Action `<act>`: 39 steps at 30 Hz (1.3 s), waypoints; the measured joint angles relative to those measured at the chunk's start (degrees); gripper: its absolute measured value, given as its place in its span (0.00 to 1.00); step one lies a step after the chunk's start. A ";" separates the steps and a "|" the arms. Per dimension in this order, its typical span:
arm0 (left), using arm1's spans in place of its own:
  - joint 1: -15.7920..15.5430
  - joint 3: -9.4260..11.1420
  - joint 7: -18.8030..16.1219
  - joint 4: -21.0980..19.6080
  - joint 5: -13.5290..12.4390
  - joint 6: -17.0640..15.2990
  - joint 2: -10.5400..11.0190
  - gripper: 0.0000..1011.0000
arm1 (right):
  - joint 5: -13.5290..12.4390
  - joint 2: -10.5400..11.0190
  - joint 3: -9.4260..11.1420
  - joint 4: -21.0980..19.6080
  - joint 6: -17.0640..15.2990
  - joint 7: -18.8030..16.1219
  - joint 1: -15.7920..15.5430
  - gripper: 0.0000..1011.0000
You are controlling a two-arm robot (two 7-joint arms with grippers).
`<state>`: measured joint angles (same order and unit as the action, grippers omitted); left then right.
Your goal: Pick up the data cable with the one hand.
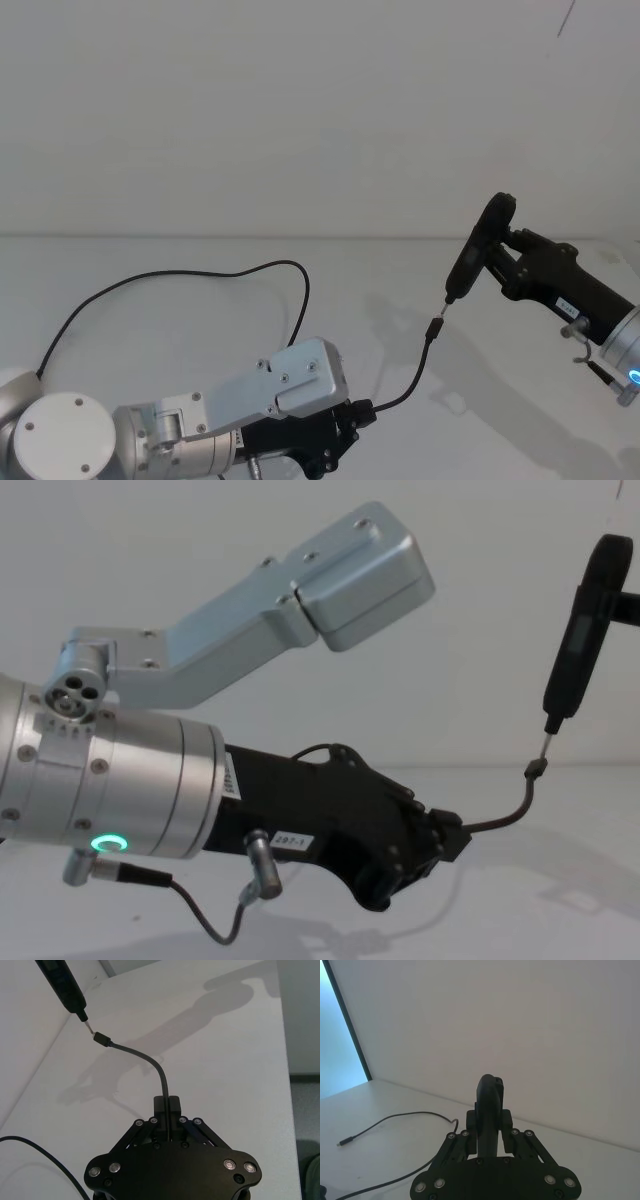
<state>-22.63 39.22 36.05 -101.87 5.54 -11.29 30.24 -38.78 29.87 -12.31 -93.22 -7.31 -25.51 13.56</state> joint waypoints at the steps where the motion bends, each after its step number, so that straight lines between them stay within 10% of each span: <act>1: 0.00 0.00 0.00 0.00 0.00 0.00 0.00 0.05 | -0.07 0.04 -0.02 -0.05 0.00 0.01 0.00 0.28; 39: 0.01 0.00 -0.01 0.00 0.00 -0.01 0.00 0.05 | -1.44 1.27 -0.92 -0.78 -0.06 0.34 0.04 0.28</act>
<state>-22.63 39.22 36.04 -101.87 5.54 -11.30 30.24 -40.23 31.14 -13.23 -94.00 -7.37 -25.17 13.60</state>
